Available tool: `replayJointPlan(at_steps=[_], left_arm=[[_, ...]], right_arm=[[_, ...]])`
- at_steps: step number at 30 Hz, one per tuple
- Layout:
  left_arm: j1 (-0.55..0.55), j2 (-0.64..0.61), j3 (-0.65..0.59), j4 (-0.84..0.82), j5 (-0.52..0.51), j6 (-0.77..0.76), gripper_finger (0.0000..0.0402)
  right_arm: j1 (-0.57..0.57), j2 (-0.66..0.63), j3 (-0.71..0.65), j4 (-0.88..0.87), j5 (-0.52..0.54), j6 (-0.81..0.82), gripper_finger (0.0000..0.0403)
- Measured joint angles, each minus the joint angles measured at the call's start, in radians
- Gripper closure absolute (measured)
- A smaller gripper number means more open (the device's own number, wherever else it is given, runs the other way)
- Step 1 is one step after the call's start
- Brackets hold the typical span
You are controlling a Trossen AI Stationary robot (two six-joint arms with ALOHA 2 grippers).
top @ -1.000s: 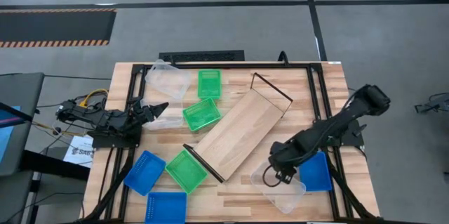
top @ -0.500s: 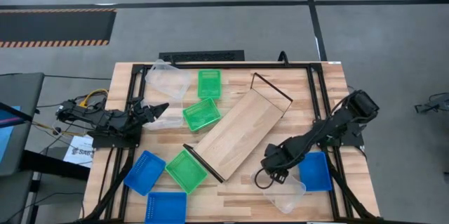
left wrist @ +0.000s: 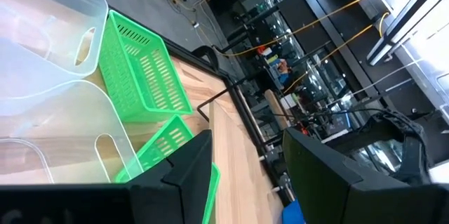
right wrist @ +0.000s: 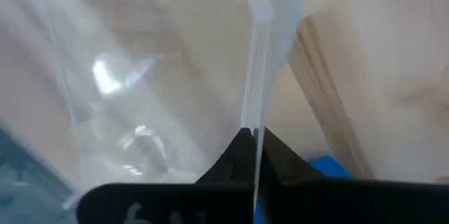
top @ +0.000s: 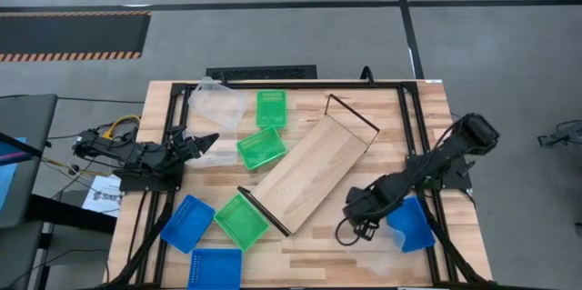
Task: Stack baskets on shelf by color
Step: Put the bottom transparent bin on the shelf
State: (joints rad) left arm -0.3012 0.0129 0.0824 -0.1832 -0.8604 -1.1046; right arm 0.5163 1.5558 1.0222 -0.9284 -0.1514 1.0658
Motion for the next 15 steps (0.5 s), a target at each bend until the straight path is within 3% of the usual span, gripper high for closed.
replayJointPlan(at_steps=[8, 15], left_arm=[[0.000, 0.000, 0.000, -0.003, 0.000, -0.003, 0.0237], [0.000, 0.000, 0.000, -0.004, 0.000, -0.004, 0.0237]], right_arm=[[-0.153, -0.256, 0.046, -0.023, 0.023, -0.025, 0.0399], [-0.368, -0.255, 0.138, -0.071, 0.102, -0.203, 0.0401]])
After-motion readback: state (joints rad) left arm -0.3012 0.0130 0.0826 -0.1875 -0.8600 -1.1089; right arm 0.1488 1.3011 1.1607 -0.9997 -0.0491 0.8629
